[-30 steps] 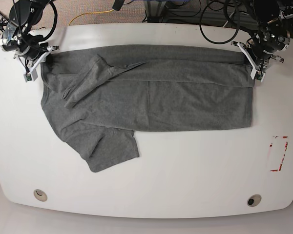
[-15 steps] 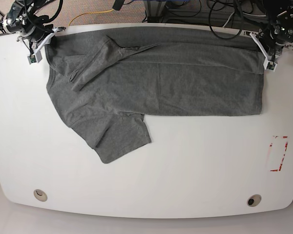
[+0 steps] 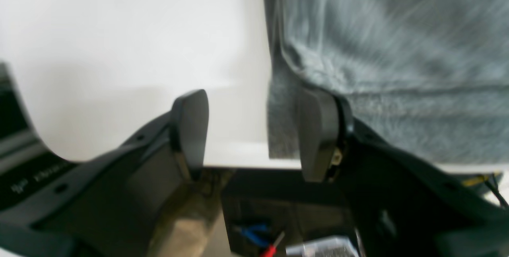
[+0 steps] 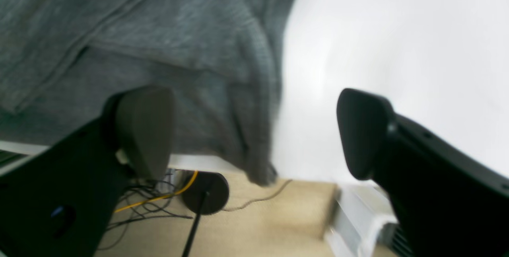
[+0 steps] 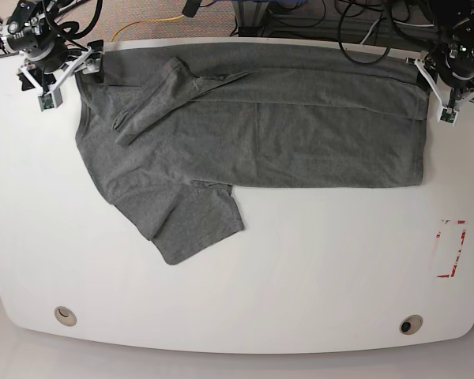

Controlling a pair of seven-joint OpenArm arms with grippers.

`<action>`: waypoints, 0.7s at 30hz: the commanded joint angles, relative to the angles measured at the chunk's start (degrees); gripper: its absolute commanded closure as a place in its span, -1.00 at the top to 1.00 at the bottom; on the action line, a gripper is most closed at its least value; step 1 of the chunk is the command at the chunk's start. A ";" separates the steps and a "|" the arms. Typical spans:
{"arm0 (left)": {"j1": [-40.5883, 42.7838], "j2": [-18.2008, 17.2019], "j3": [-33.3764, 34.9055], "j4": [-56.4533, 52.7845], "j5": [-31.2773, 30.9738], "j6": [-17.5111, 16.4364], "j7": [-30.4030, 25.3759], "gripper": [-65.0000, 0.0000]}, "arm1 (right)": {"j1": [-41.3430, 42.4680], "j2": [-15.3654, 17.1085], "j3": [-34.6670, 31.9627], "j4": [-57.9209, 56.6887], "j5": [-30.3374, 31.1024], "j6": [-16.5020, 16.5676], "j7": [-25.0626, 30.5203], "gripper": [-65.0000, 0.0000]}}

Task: Fold the T-shirt properly
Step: 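Pull the held edge with both grippers to smooth the shirt flat, then move both grippers along the shirt sides and grasp the hem corners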

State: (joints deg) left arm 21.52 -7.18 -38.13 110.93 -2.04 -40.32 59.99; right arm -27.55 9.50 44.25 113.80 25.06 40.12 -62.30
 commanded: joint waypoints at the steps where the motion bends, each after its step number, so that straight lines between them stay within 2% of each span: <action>1: -1.34 -0.95 -0.51 1.81 -3.63 0.32 -0.60 0.02 | 2.36 1.36 1.86 1.23 0.66 -0.12 -2.71 0.78; 6: -3.72 -3.24 -0.60 1.90 -7.93 0.32 0.54 0.02 | 6.58 2.06 3.36 1.15 2.06 -0.12 -4.82 0.77; 12: -9.43 -3.15 -1.65 1.55 -7.85 0.32 3.62 0.02 | 12.47 3.82 3.09 -0.35 2.06 -0.12 -5.35 0.77; 21: -17.17 -3.15 -2.18 1.46 -7.85 0.32 3.71 0.02 | 21.79 6.02 -2.80 -6.41 1.97 -0.12 -5.35 0.77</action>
State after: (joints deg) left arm 6.17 -9.67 -40.21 111.57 -9.74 -40.12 64.34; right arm -7.73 13.96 41.45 108.86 27.46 40.14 -68.14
